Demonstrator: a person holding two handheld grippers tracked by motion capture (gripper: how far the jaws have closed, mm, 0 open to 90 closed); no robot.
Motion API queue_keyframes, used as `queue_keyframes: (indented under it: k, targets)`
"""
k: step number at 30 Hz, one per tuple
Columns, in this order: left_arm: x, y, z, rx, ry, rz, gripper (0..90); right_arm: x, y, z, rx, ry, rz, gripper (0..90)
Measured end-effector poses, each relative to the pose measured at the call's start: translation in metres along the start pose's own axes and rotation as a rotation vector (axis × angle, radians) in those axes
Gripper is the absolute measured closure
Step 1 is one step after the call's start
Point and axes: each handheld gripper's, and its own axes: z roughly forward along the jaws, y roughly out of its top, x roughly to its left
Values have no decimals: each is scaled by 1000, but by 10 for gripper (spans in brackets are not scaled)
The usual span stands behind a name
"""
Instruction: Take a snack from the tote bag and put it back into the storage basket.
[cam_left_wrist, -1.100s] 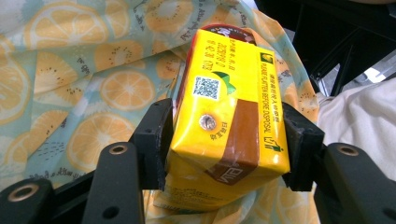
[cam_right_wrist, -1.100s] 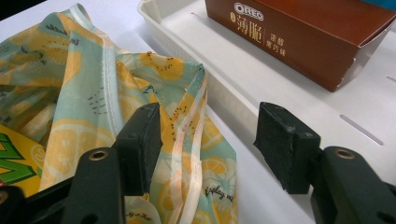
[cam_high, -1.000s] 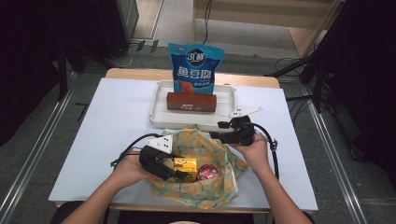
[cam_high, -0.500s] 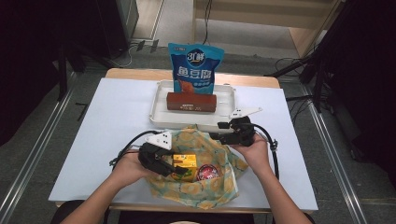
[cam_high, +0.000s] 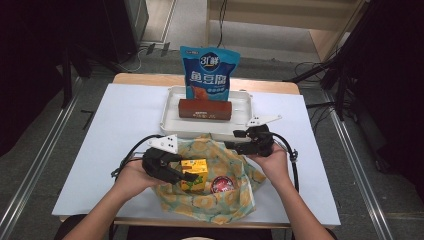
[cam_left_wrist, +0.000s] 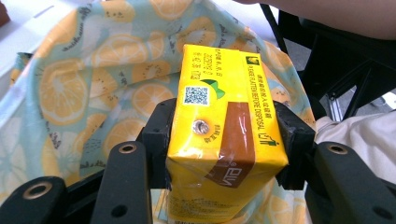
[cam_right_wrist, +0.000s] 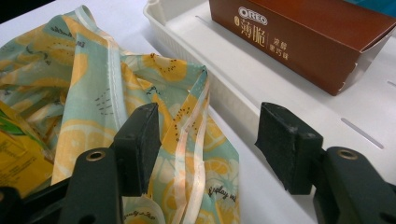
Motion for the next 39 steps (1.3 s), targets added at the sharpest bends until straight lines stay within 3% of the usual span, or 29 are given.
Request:
queue_keyframes:
  k: [39]
  targets:
    - [1,16,-51,-59,108,-48,507,2,0,0,-1,-10,-21,409]
